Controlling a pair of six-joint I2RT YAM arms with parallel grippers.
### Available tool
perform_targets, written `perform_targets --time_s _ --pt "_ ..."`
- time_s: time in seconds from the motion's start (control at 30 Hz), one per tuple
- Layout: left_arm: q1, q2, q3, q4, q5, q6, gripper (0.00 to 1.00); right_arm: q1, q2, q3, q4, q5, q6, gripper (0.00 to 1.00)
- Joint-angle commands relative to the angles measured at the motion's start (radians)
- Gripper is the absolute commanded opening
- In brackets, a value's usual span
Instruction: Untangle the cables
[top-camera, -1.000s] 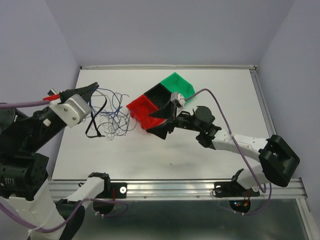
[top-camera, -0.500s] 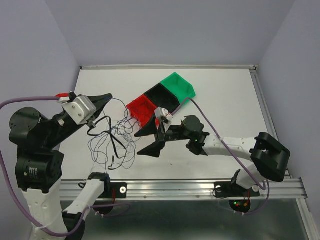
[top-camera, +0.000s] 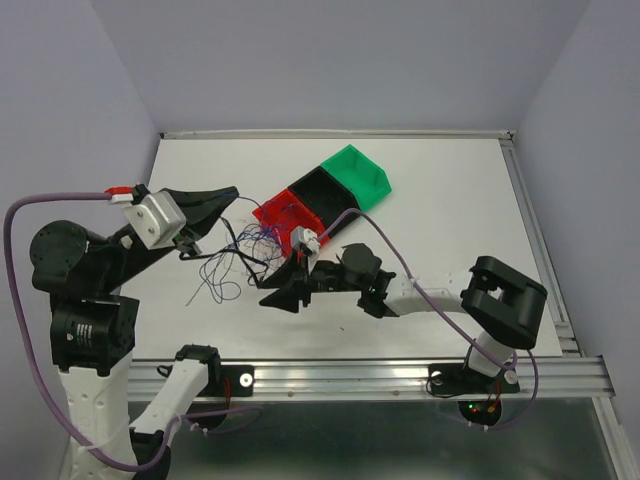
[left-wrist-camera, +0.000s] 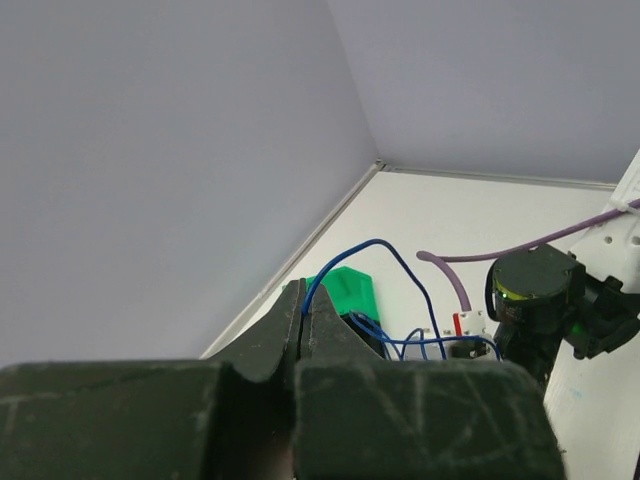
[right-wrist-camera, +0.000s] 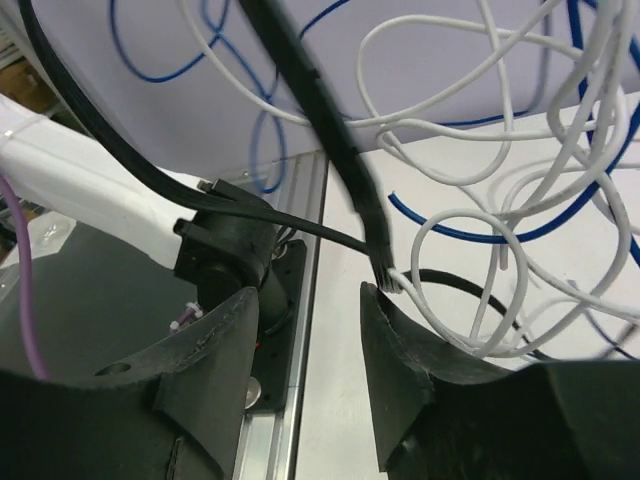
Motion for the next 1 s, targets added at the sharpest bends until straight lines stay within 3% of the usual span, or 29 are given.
perform_targets --time_s 0.0,0.13,0.2,0.27,0.33,0.57,0.8,0.97 --pt "-0.003 0.019 -0.034 0.144 0.050 -0.087 0.00 0.011 0.007 0.047 0.082 0.066 -0.023 0.47" --pt "-0.003 0.026 -0.046 0.167 0.069 -0.116 0.00 0.014 0.016 0.057 0.088 0.113 -0.035 0.26" --pt "-0.003 0.033 -0.051 0.172 0.063 -0.133 0.00 0.014 0.022 0.060 0.088 0.135 -0.041 0.27" --pt "-0.003 0.034 -0.057 0.182 0.051 -0.145 0.00 0.014 0.036 0.069 0.088 0.139 -0.041 0.37" --pt "-0.003 0.034 -0.058 0.192 0.052 -0.160 0.00 0.016 0.056 0.077 0.088 0.148 -0.043 0.53" --pt "-0.003 0.033 -0.049 0.190 0.090 -0.179 0.00 0.019 0.107 0.115 0.090 0.170 -0.049 0.48" --pt "-0.003 0.022 -0.003 0.136 0.103 -0.162 0.00 0.020 0.038 0.031 0.090 0.311 -0.131 0.68" --pt "-0.003 0.020 0.003 0.129 0.118 -0.163 0.00 0.020 -0.033 -0.023 0.090 0.333 -0.153 0.69"
